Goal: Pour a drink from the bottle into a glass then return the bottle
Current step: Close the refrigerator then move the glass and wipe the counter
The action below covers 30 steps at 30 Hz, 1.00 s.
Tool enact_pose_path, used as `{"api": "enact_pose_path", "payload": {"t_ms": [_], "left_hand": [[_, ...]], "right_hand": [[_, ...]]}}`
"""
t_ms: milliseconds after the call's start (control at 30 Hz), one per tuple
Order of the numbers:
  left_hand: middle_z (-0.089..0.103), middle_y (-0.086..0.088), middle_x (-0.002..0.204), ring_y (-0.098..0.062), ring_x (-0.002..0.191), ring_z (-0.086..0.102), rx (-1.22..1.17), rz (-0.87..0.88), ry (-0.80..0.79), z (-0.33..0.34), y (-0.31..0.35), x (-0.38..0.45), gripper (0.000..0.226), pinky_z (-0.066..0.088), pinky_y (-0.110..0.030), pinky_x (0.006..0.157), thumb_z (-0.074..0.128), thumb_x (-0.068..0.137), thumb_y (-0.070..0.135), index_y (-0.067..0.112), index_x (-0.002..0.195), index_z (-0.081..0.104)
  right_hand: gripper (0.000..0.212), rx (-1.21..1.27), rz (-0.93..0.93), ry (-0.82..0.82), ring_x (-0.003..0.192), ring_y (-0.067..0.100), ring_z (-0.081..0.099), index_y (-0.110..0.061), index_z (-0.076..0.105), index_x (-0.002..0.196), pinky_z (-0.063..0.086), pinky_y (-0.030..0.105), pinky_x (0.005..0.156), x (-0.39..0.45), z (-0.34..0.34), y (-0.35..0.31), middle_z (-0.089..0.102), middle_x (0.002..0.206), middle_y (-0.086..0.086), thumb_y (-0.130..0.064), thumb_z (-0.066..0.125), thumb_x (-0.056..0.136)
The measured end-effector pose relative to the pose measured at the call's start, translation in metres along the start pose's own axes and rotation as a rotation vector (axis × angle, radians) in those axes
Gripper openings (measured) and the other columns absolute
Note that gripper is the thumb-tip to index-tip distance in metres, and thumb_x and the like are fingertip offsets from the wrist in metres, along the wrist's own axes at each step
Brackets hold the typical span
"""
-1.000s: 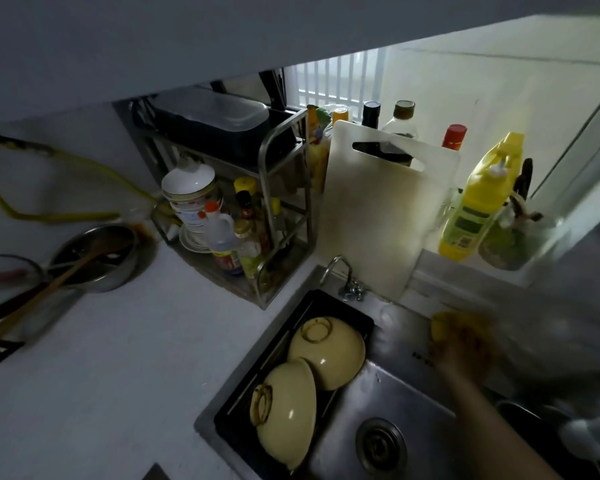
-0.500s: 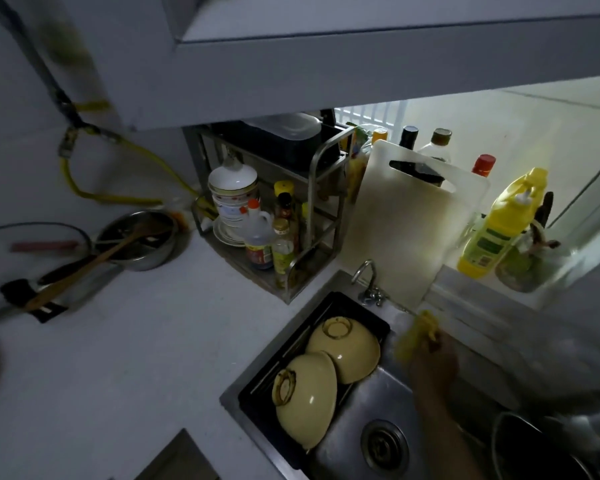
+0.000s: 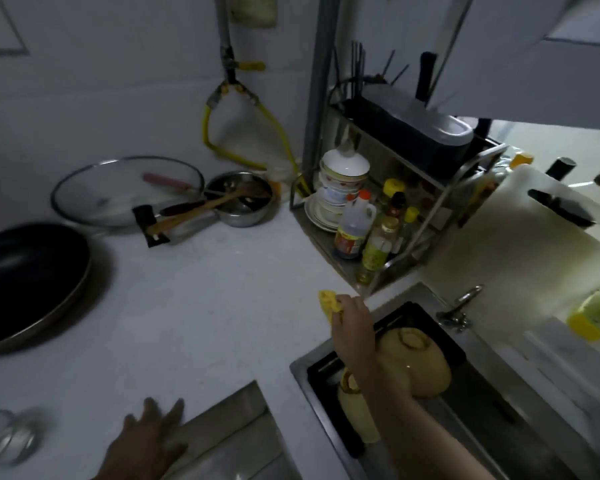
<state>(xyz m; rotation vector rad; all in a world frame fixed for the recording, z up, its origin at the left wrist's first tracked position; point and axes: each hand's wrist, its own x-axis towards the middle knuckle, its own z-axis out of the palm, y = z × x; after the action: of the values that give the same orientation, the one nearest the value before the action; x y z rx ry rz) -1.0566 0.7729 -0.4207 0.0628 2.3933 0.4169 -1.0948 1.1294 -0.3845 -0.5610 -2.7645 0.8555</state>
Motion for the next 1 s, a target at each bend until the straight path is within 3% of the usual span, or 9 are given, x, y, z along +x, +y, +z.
{"api": "enact_pose_path", "payload": {"t_ms": [100,167,300,400,533,633,800,933,1000], "left_hand": [[-0.008,-0.007,0.166,-0.042,0.15,0.007,-0.019,-0.015,-0.065,-0.005,-0.009,-0.014,0.086,0.027,-0.048,0.118,0.046,0.082,0.072,0.05,0.152,0.0],[-0.008,-0.008,0.165,-0.042,0.149,0.008,0.173,-0.059,0.021,0.009,-0.012,-0.018,0.092,0.031,-0.049,0.116,0.046,0.078,0.074,0.049,0.152,-0.002],[-0.009,-0.009,0.165,-0.043,0.149,0.007,0.283,-0.084,-0.016,0.015,-0.014,-0.01,0.096,0.029,-0.05,0.115,0.043,0.077,0.079,0.047,0.152,-0.008],[0.008,-0.015,0.164,-0.049,0.143,0.024,0.317,-0.104,0.014,0.012,-0.011,-0.011,0.106,0.039,-0.053,0.106,0.045,0.068,0.088,0.044,0.153,0.001],[0.074,-0.023,0.104,-0.05,0.07,0.071,0.302,-0.085,0.116,0.024,-0.029,-0.001,0.116,0.054,-0.051,0.038,0.06,0.022,0.09,0.034,0.123,0.052],[0.071,-0.022,0.107,-0.051,0.069,0.07,0.295,-0.043,0.147,0.034,-0.032,0.003,0.113,0.052,-0.049,0.038,0.061,0.022,0.086,0.033,0.122,0.054],[0.051,-0.017,0.12,-0.049,0.073,0.07,0.263,-0.043,0.104,0.034,-0.034,-0.001,0.111,0.052,-0.047,0.038,0.06,0.026,0.084,0.034,0.124,0.054],[0.052,-0.016,0.12,-0.048,0.073,0.071,0.297,-0.03,0.122,0.033,-0.032,-0.001,0.114,0.053,-0.047,0.038,0.061,0.021,0.084,0.034,0.124,0.054],[0.057,-0.017,0.119,-0.048,0.074,0.071,0.309,-0.038,0.127,0.035,-0.035,0.0,0.117,0.054,-0.048,0.039,0.062,0.017,0.083,0.035,0.123,0.056]], "right_hand": [[0.019,-0.205,0.011,-0.148,0.085,0.043,0.061,-0.006,0.065,0.096,0.05,0.047,0.072,-0.005,0.045,0.0,0.06,0.095,0.019,-0.004,0.066,0.077],[0.029,-0.285,-0.011,-0.22,0.11,0.046,0.056,-0.011,0.065,0.105,0.045,0.053,0.091,-0.007,0.069,-0.001,0.059,0.119,0.021,-0.015,0.07,0.077],[0.064,-0.294,0.097,-0.346,0.15,0.038,0.002,-0.019,0.033,0.149,0.0,0.051,0.12,-0.01,0.098,-0.01,0.007,0.163,0.019,-0.054,0.038,0.096],[0.068,-0.289,0.072,-0.278,0.145,0.046,0.021,-0.026,0.044,0.146,0.01,0.052,0.119,-0.018,0.115,-0.017,0.029,0.158,0.021,-0.052,0.013,0.092],[0.042,-0.298,-0.226,-0.31,0.127,0.045,0.053,-0.025,0.06,0.126,0.022,0.051,0.107,-0.04,0.137,-0.04,0.057,0.138,0.016,-0.031,0.036,0.091],[0.06,-0.254,-0.45,-0.5,0.137,0.039,0.043,-0.035,0.054,0.126,0.017,0.047,0.113,-0.078,0.157,-0.079,0.054,0.144,0.005,-0.018,0.063,0.069],[0.059,-0.278,-0.813,-0.64,0.147,0.038,0.024,-0.043,0.041,0.136,0.022,0.051,0.117,-0.065,0.166,-0.062,0.033,0.158,0.003,-0.025,0.059,0.083],[0.065,-0.354,-0.533,-0.566,0.151,0.036,0.007,-0.05,0.023,0.148,0.01,0.051,0.122,-0.014,0.134,-0.009,0.01,0.165,0.005,-0.013,0.036,0.096],[0.08,-0.373,-0.382,-0.408,0.143,0.047,0.026,-0.036,0.029,0.15,0.028,0.058,0.115,0.02,0.115,0.022,0.024,0.16,0.017,0.001,0.054,0.083]]}}
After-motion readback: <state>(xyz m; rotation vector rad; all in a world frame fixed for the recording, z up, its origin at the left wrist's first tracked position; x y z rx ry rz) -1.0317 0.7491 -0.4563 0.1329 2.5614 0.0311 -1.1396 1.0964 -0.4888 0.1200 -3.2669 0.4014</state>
